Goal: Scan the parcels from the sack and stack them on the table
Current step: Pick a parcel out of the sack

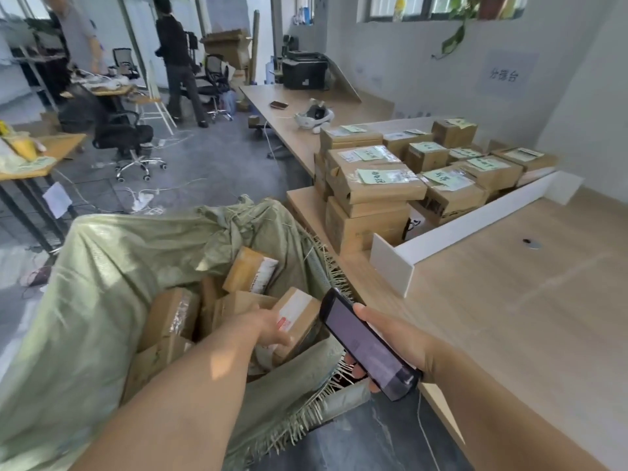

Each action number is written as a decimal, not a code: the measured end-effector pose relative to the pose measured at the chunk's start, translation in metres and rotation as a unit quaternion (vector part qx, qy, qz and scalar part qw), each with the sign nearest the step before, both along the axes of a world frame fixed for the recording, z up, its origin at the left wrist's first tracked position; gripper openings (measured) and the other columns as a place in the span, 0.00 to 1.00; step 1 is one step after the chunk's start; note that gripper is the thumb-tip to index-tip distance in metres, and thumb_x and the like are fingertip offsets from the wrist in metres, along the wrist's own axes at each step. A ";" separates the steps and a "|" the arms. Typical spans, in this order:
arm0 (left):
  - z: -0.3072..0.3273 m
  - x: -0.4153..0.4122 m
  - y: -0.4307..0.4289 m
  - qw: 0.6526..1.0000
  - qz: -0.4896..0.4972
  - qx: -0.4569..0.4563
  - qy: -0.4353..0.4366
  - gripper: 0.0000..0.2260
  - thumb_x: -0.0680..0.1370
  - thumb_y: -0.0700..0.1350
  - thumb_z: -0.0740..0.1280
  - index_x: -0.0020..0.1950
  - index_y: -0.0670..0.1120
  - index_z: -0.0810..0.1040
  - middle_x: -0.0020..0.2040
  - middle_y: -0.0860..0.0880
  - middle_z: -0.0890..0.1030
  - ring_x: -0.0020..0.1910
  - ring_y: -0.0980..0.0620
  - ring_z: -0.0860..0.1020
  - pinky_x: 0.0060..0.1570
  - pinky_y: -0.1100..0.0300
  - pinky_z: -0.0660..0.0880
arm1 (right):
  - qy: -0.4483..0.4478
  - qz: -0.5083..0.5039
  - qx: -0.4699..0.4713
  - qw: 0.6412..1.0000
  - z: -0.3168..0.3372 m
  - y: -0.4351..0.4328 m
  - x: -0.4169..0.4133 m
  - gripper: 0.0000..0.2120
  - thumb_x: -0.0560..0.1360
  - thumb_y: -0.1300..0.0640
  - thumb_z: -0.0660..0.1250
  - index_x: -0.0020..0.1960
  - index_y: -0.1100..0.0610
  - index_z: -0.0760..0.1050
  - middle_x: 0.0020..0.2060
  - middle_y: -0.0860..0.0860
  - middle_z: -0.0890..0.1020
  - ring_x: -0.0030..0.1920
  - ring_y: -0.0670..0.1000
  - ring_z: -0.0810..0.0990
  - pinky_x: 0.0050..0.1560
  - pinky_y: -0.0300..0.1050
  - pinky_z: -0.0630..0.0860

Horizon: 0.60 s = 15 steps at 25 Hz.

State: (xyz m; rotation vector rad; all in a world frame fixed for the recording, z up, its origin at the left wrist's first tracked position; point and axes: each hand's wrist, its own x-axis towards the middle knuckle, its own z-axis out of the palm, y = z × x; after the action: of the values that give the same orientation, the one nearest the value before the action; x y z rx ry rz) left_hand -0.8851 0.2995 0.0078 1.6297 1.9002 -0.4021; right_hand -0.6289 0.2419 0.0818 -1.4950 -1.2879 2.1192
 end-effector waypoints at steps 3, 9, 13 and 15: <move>-0.001 0.002 0.018 0.999 -0.018 -0.010 0.044 0.29 0.72 0.58 0.71 0.68 0.46 0.72 0.63 0.45 0.74 0.56 0.46 0.75 0.58 0.52 0.74 | -0.004 -0.019 -0.008 1.000 0.000 0.001 0.004 0.33 0.69 0.33 0.69 0.56 0.62 0.74 0.39 0.58 0.79 0.38 0.56 0.78 0.34 0.48 0.78; -0.018 -0.013 0.031 0.990 -0.064 -0.070 0.101 0.15 0.76 0.51 0.68 0.60 0.46 0.76 0.49 0.48 0.77 0.43 0.51 0.78 0.40 0.61 0.74 | -0.004 -0.058 -0.002 0.998 -0.001 -0.002 0.002 0.38 0.68 0.33 0.65 0.64 0.63 0.73 0.43 0.59 0.79 0.40 0.57 0.79 0.35 0.48 0.78; -0.021 -0.036 0.035 0.990 -0.112 -0.043 0.073 0.18 0.78 0.50 0.62 0.67 0.47 0.72 0.62 0.47 0.77 0.61 0.46 0.76 0.57 0.56 0.74 | -0.021 -0.093 -0.003 0.995 -0.003 -0.010 -0.008 0.42 0.65 0.32 0.63 0.65 0.64 0.73 0.41 0.58 0.81 0.39 0.56 0.80 0.38 0.51 0.77; -0.010 -0.039 0.042 0.993 -0.111 0.022 0.030 0.21 0.75 0.52 0.61 0.67 0.49 0.72 0.63 0.47 0.77 0.60 0.47 0.76 0.60 0.55 0.73 | -0.029 -0.110 -0.001 0.993 -0.001 -0.014 -0.015 0.40 0.65 0.31 0.63 0.63 0.62 0.74 0.41 0.57 0.81 0.39 0.56 0.81 0.39 0.51 0.78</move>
State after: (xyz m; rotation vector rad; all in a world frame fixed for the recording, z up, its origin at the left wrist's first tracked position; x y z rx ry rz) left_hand -0.9240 0.3411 -0.0021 1.8851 1.7864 -0.5080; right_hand -0.6442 0.2280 0.0805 -1.6280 -1.0825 1.9506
